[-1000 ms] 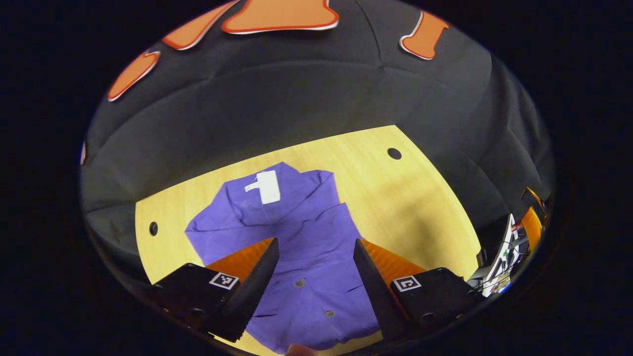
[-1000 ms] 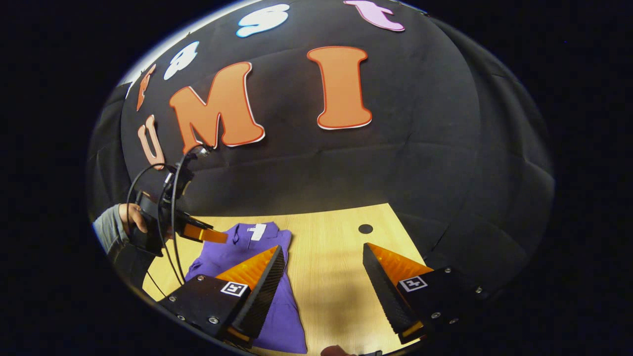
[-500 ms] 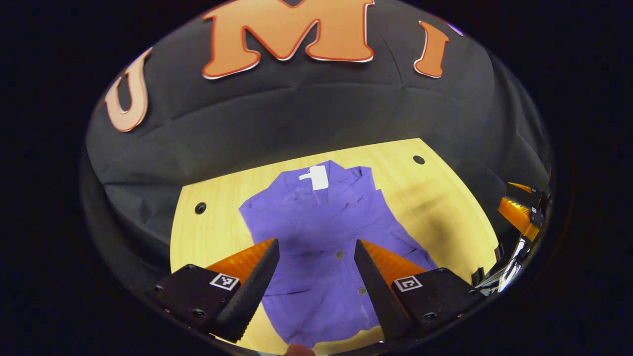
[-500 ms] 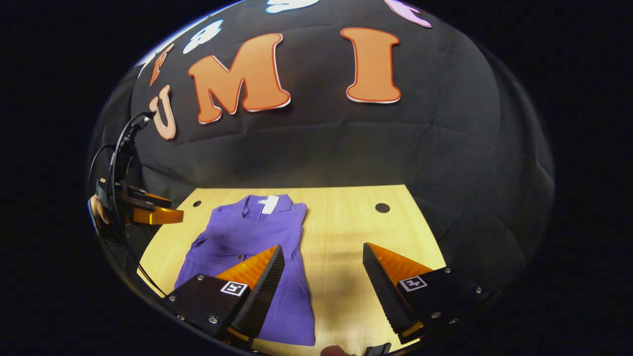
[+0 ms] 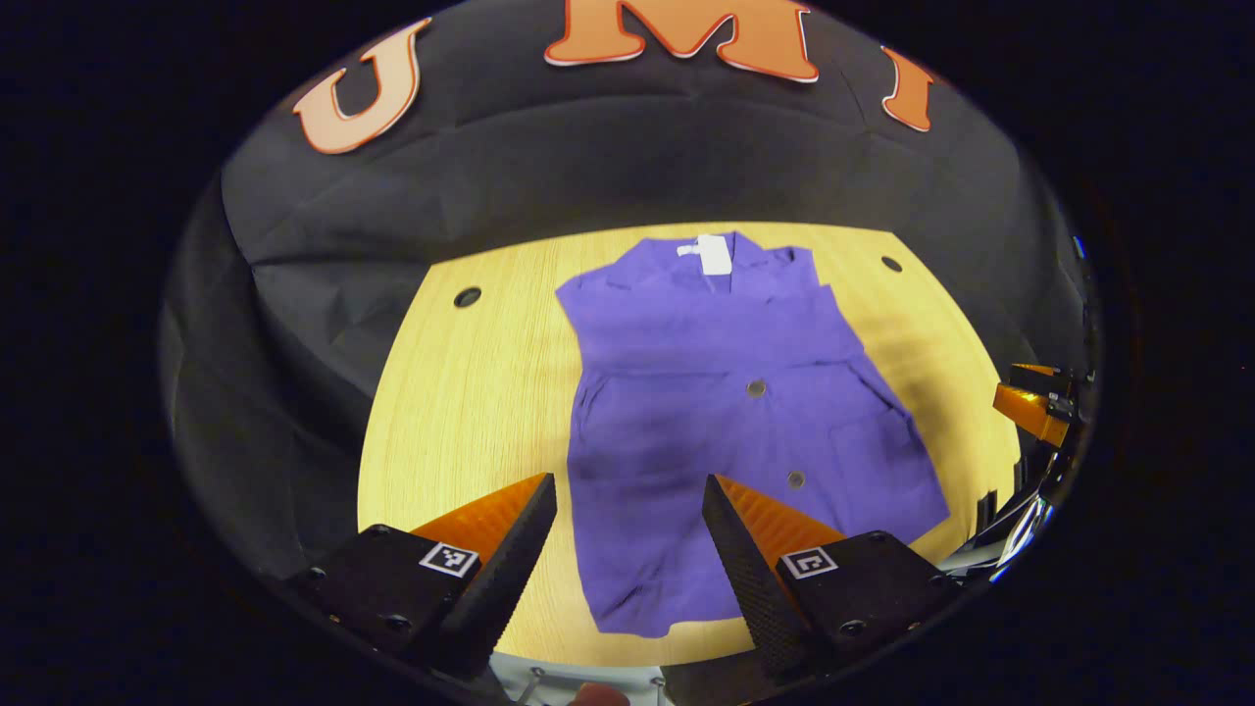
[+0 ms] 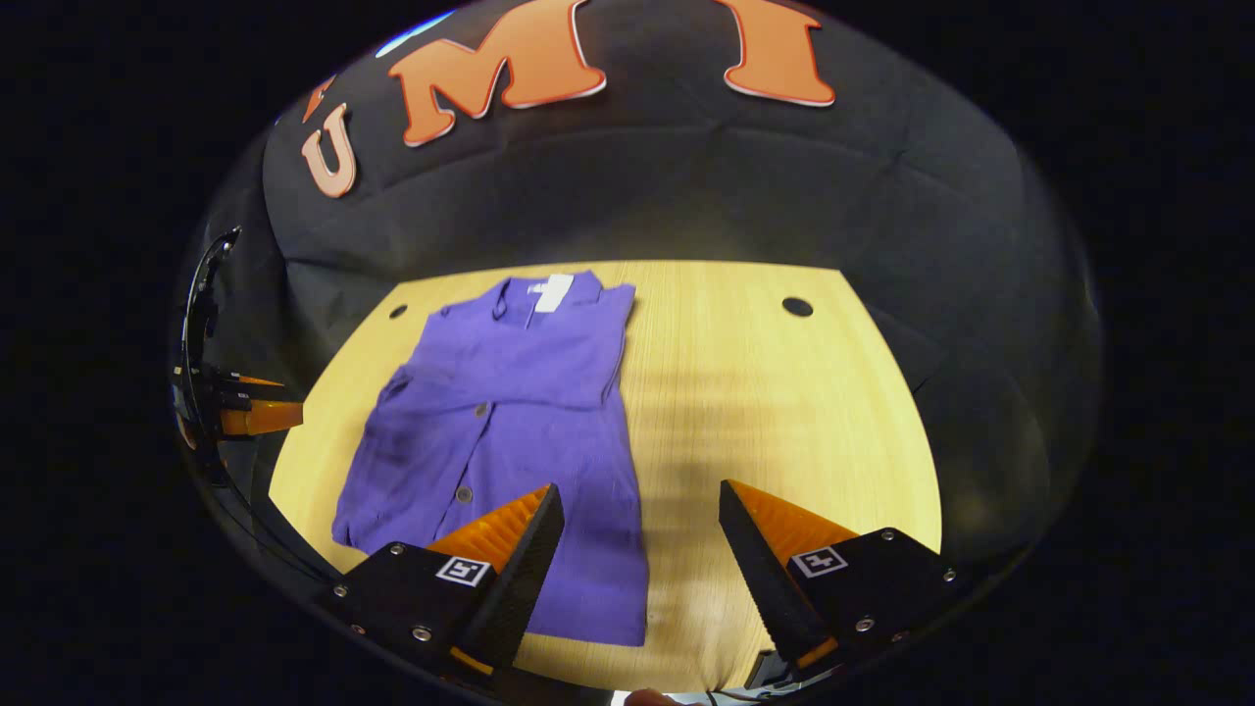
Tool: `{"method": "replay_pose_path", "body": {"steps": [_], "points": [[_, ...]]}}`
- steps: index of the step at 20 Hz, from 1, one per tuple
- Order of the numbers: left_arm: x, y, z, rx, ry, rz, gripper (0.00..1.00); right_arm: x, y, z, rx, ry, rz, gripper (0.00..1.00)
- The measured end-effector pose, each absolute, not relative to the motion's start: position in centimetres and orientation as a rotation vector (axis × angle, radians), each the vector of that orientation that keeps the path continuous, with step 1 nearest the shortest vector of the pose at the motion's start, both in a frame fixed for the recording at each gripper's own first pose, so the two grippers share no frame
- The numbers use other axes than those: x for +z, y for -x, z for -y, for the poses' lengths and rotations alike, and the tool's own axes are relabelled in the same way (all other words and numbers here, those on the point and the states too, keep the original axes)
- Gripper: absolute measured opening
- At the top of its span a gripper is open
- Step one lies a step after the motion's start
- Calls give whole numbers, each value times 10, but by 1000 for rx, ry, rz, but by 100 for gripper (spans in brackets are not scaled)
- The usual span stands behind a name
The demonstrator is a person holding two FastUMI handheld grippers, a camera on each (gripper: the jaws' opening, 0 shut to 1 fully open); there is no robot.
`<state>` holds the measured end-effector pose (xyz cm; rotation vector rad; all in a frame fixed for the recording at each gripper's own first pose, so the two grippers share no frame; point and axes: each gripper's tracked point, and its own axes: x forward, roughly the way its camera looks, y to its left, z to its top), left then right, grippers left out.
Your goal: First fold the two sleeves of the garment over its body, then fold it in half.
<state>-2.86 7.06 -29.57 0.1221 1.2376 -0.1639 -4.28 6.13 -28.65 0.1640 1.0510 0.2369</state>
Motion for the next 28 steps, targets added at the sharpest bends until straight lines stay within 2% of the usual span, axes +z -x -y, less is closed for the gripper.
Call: {"method": "replay_pose_path", "body": {"steps": [8,18,25,28], "points": [[-359,94,-100,-87,-54,-1414,97,-344,101,-74,270,-122,-1257,96],[-420,173,-108,-53,7,-1650,96,-378,161,-84,281,-150,-1460,96],[-439,192,-112,-44,65,-1712,98,-387,196,-95,291,-169,-1568,94],[-442,193,-112,-66,53,-1715,98,-390,202,-100,280,-191,-1607,89]]}}
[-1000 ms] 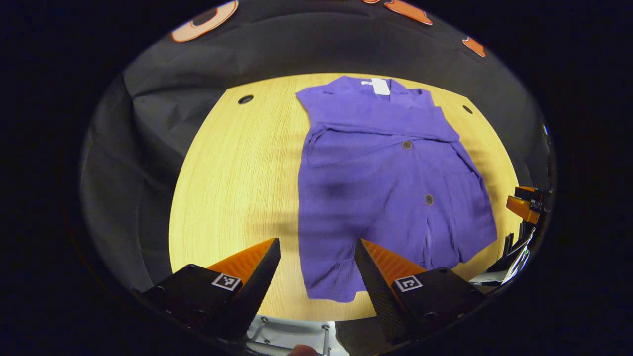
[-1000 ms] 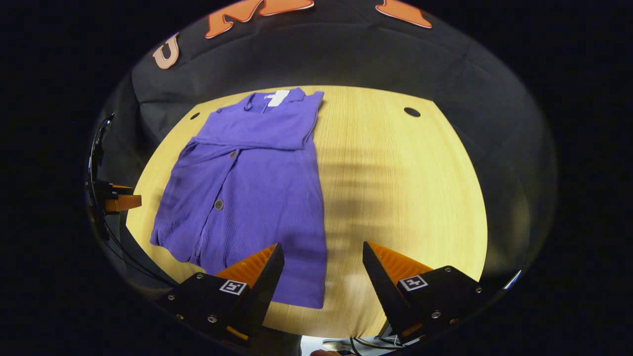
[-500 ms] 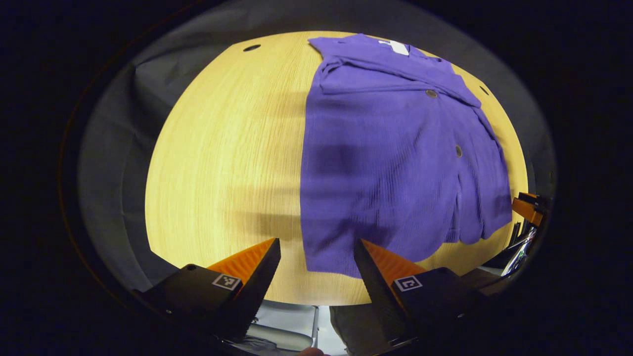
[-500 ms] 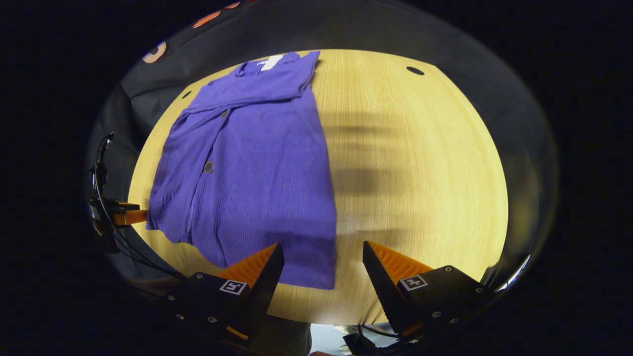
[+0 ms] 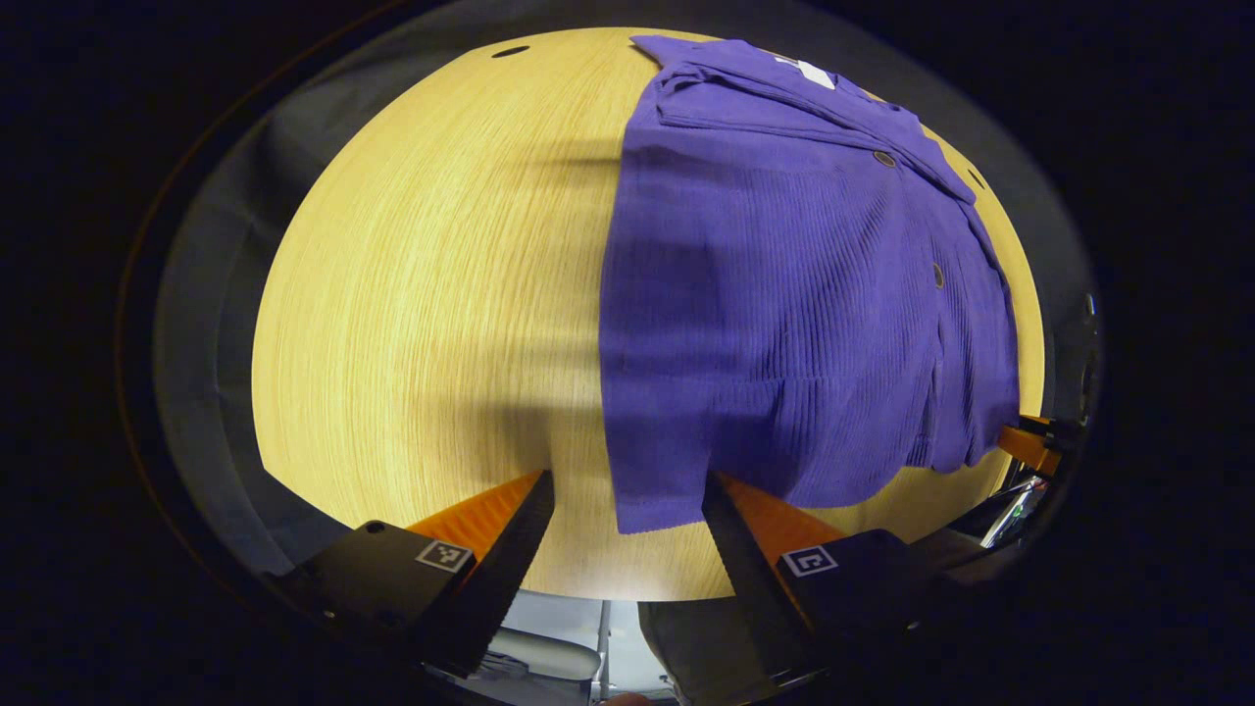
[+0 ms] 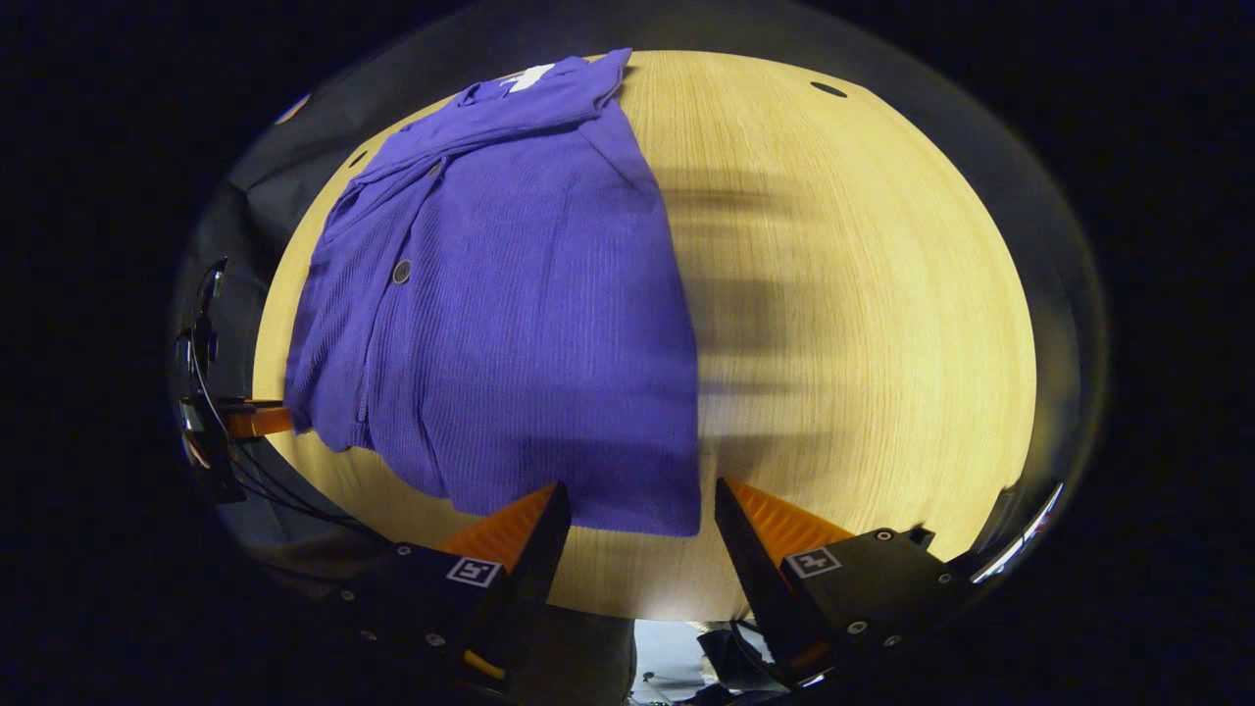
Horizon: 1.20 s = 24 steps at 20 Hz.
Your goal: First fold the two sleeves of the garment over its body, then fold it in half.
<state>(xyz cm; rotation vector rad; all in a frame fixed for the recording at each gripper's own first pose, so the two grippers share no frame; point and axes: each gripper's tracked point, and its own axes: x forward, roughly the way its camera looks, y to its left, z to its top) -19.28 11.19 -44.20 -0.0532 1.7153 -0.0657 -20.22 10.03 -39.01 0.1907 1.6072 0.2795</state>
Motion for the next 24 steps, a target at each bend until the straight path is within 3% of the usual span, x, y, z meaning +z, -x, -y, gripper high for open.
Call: {"method": "replay_pose_path", "body": {"steps": [1,2,4,5,6,7,8,9,10,13,24], "points": [[-440,193,-112,-64,54,-1723,97,-390,201,-98,270,-181,-1607,88],[-440,195,-109,-57,66,-1738,97,-392,199,-98,266,-179,-1605,95],[-441,194,-98,-66,86,-1764,84,-390,201,-102,262,-207,-1630,58],[-441,194,-92,-79,103,-1776,69,-391,200,-104,254,-226,-1642,63],[-440,193,-87,-90,118,-1787,54,-392,198,-107,247,-246,-1646,38],[-439,193,-85,-97,133,-1798,41,-390,197,-112,246,-283,-1645,29],[-438,193,-85,-100,156,-1808,28,-391,196,-114,232,-308,-1646,12],[-438,193,-84,-100,178,-1814,20,-390,194,-115,216,-330,-1649,14],[-435,192,-85,-103,182,-1816,18,-385,191,-118,219,-360,-1643,8],[-428,182,-91,-130,136,-1792,12,-370,176,-124,243,-400,-1594,8],[-352,86,-70,-289,108,-1577,11,-292,92,-134,326,-393,-1389,7]]}}
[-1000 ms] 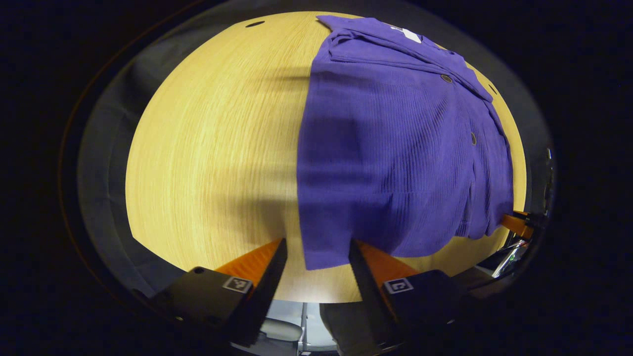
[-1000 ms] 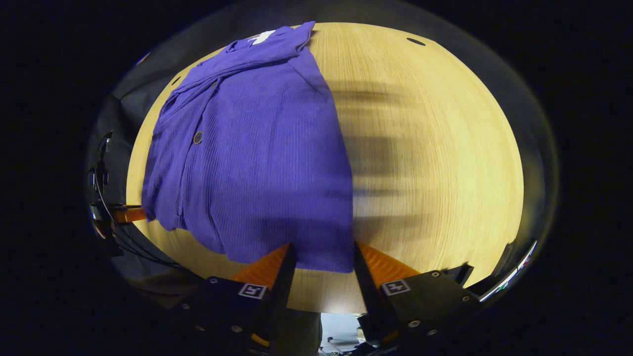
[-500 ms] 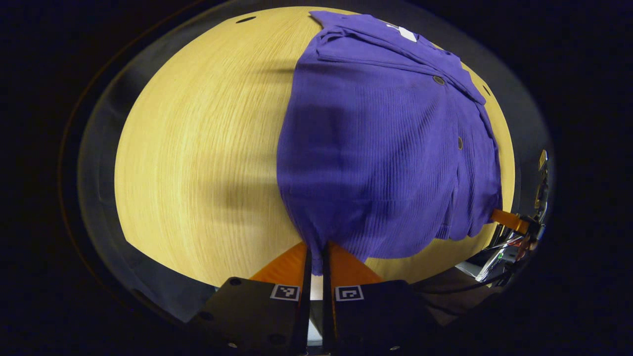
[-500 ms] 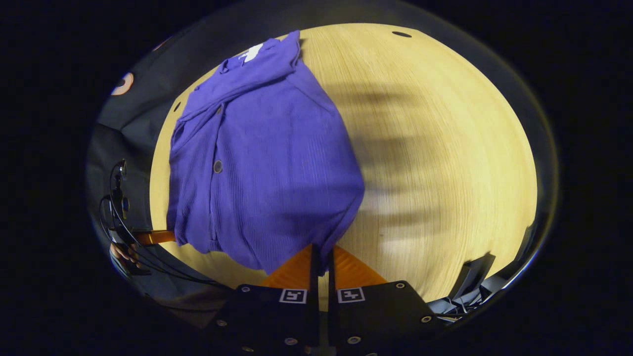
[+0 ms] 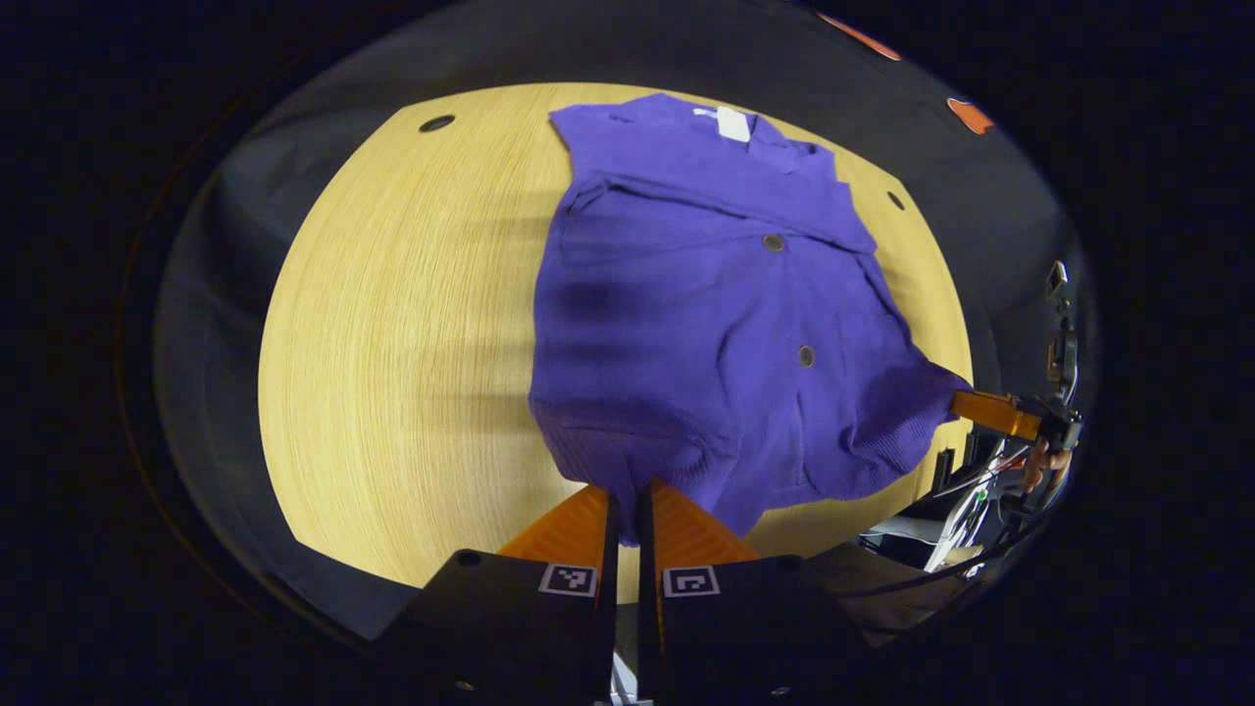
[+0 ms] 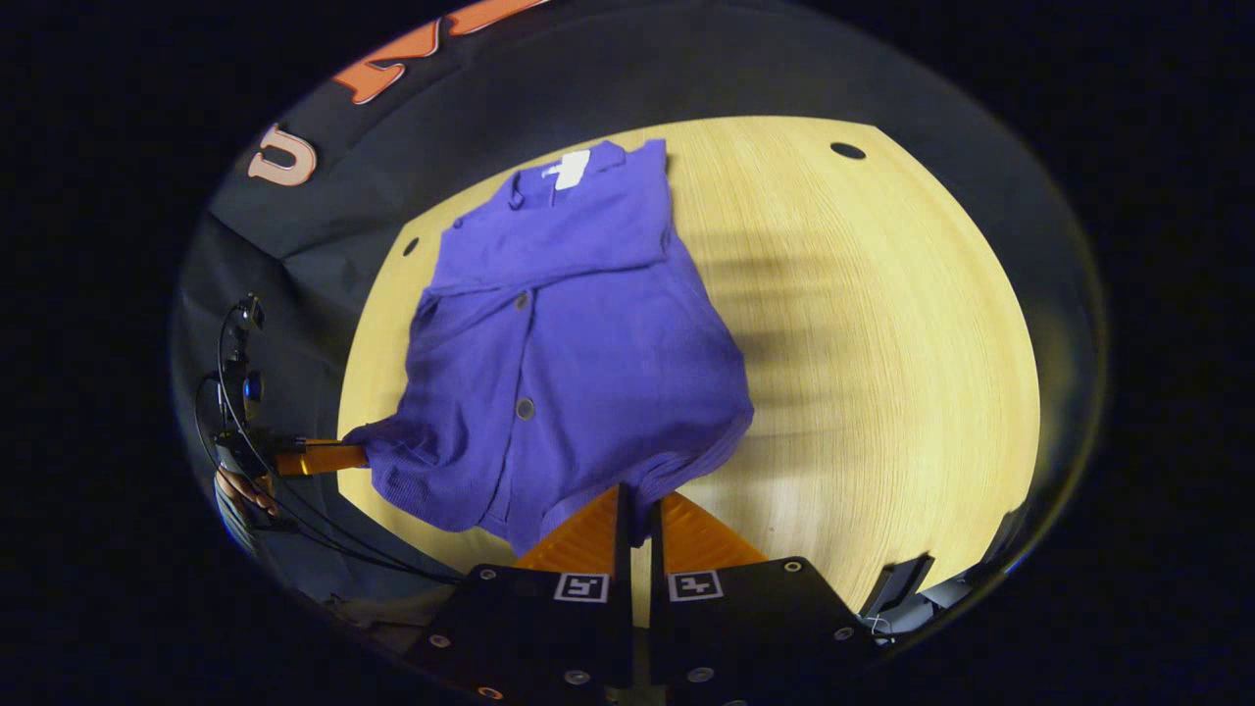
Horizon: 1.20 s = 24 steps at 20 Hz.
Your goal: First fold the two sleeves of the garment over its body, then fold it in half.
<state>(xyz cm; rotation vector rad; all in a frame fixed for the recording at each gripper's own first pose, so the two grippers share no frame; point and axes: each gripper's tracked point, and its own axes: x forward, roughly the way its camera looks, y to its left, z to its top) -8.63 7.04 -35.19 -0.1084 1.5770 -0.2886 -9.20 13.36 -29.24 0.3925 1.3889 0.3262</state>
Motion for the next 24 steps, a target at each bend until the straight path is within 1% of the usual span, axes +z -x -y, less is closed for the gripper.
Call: {"method": "replay_pose_path", "body": {"steps": [3,7,11,14,18,24], "points": [[-339,56,-69,-319,68,-1534,10,-274,66,-140,342,-394,-1334,7],[-327,21,-66,-338,80,-1487,10,-253,29,-145,347,-396,-1267,7],[-313,-30,-64,-342,86,-1424,10,-233,-8,-144,345,-380,-1205,7],[-299,-77,-64,-340,92,-1370,10,-223,-49,-148,328,-379,-1159,7],[-290,-134,-65,-331,80,-1319,10,-214,-98,-147,308,-372,-1107,7],[-295,-219,-64,-304,45,-1263,10,-223,-167,-148,287,-370,-1079,7]]}}
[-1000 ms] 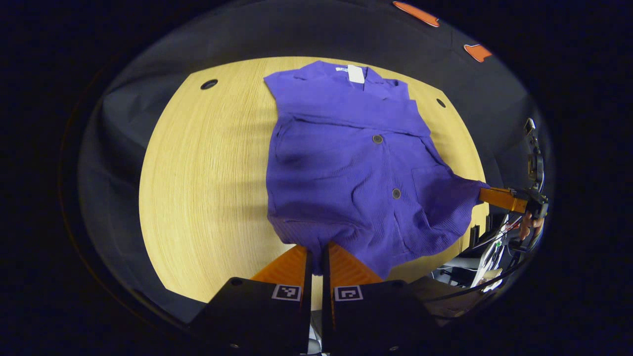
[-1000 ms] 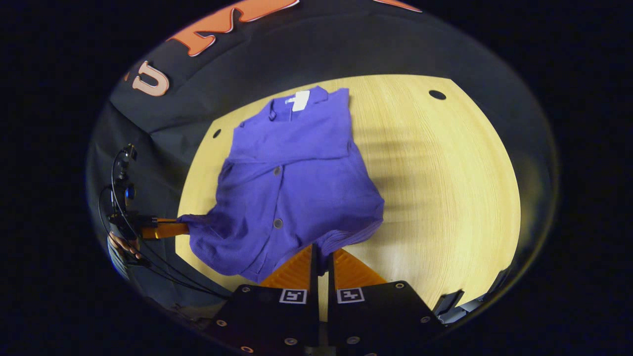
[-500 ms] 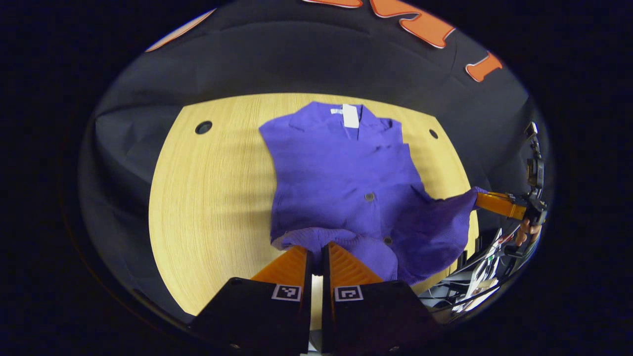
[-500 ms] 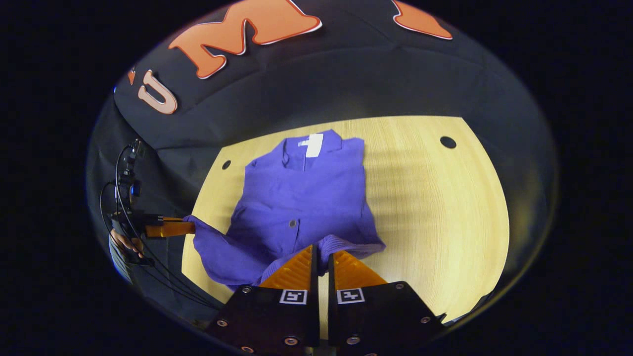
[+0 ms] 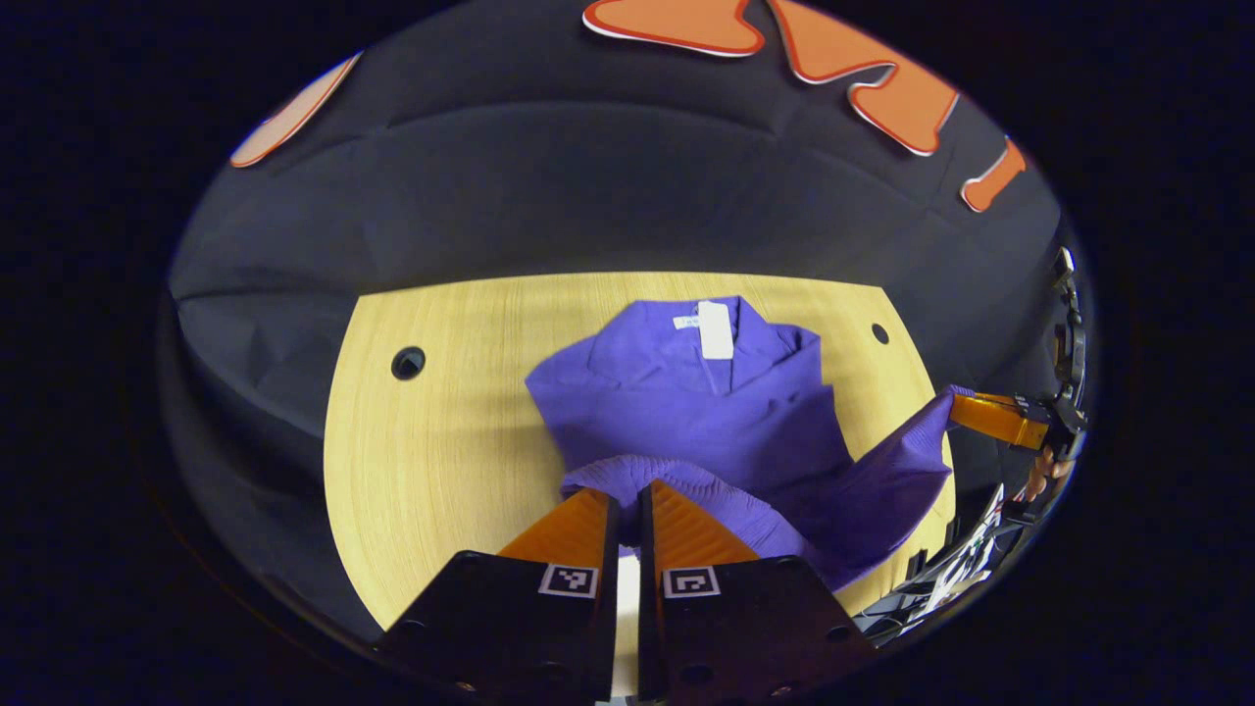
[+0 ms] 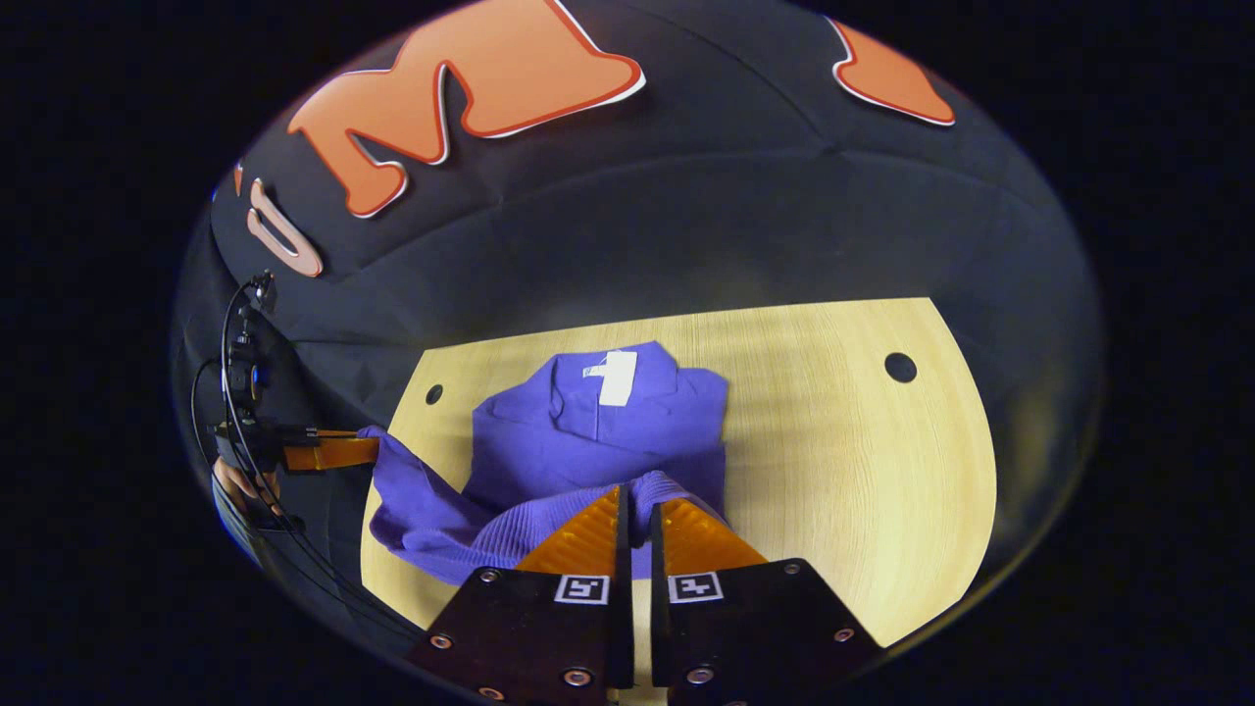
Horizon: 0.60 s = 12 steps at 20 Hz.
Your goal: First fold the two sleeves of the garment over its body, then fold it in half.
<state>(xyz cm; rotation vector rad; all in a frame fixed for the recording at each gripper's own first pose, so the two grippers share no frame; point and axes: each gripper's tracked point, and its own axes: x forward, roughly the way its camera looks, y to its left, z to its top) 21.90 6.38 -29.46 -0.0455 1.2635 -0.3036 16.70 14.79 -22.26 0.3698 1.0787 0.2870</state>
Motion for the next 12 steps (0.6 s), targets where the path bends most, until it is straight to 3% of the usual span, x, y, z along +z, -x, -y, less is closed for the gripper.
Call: {"method": "replay_pose_path", "body": {"steps": [6,12], "points": [[-312,-295,-62,-279,-56,-1195,10,-239,-233,-147,256,-372,-1057,7],[-333,-359,-74,-174,-214,-1057,10,-264,-289,-139,185,-455,-1014,7]]}}
